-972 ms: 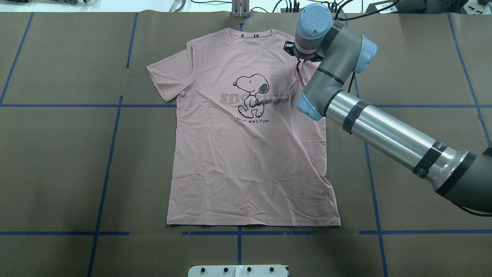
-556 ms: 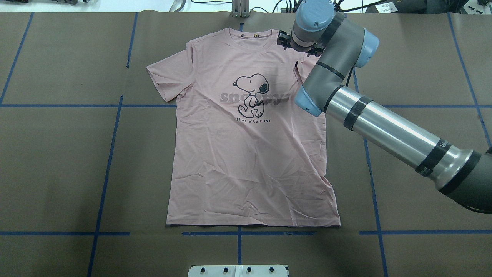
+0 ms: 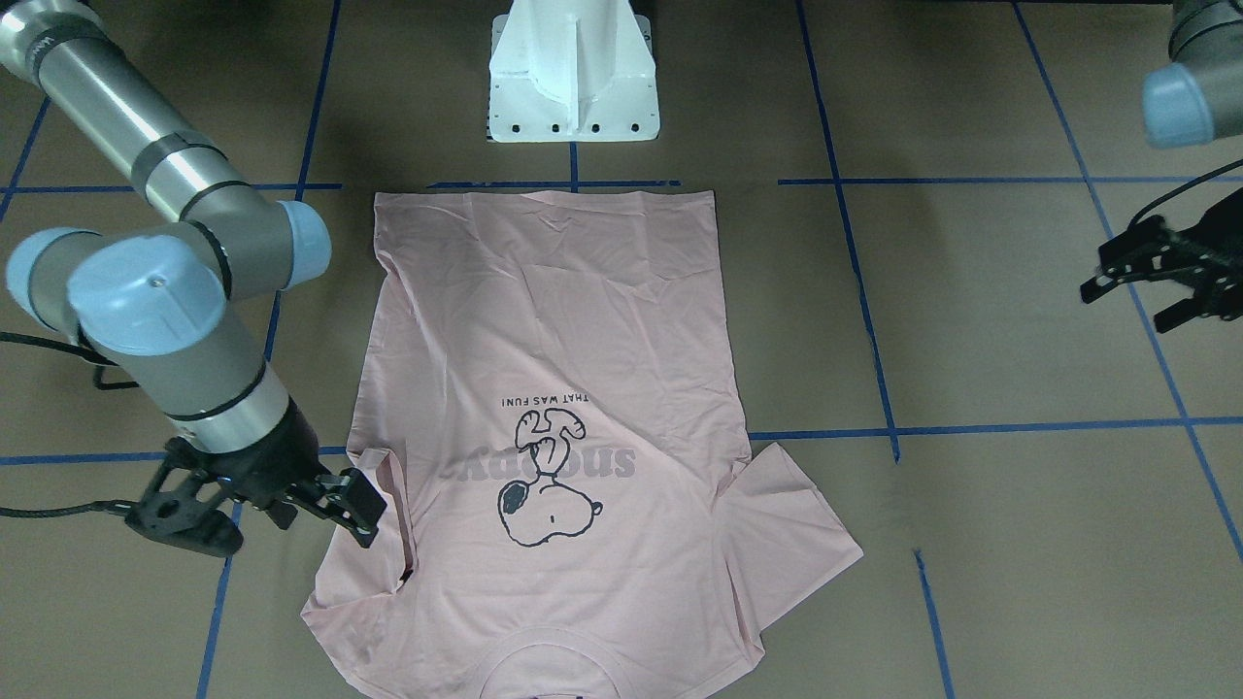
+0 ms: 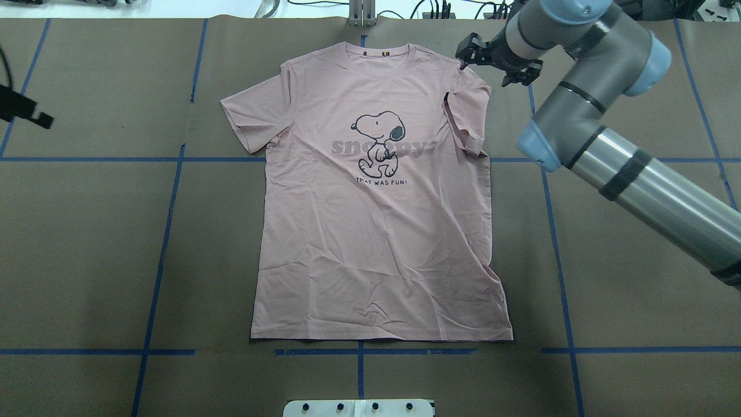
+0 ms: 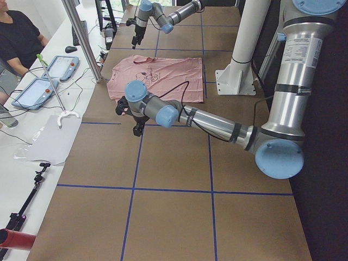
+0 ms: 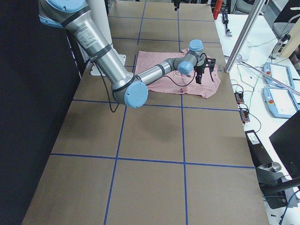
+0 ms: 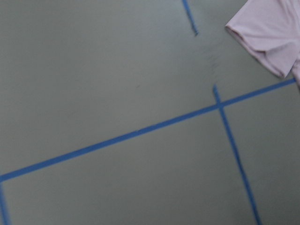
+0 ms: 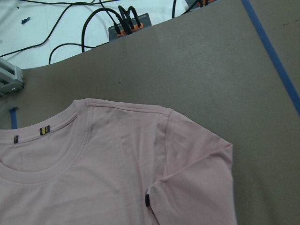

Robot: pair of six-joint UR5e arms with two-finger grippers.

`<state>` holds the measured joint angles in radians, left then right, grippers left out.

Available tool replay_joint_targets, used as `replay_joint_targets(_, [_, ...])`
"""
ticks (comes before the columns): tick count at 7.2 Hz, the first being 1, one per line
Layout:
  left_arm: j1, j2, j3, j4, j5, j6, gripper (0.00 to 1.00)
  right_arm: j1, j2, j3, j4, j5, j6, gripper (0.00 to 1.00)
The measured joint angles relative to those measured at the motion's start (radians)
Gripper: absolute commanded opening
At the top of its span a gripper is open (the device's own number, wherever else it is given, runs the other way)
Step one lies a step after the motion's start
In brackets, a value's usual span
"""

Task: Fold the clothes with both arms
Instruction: 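Raise the right gripper away while the left arm moves toward the shirt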

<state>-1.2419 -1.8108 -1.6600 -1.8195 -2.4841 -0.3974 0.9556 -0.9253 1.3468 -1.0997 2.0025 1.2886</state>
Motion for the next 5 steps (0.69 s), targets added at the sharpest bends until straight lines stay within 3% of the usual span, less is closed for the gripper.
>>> replay_joint_targets(3, [0.145, -0.236, 0.213, -0.109, 0.17, -0.374, 0.94, 0.125, -0.188, 0.154, 0.004, 0.166, -0.133, 1.0])
replay_joint_targets(5, [0.197, -0.335, 0.393, -0.281, 0.297, -0.513, 0.8, 0.152, -0.292, 0.239, 0.005, 0.197, -0.186, 1.0])
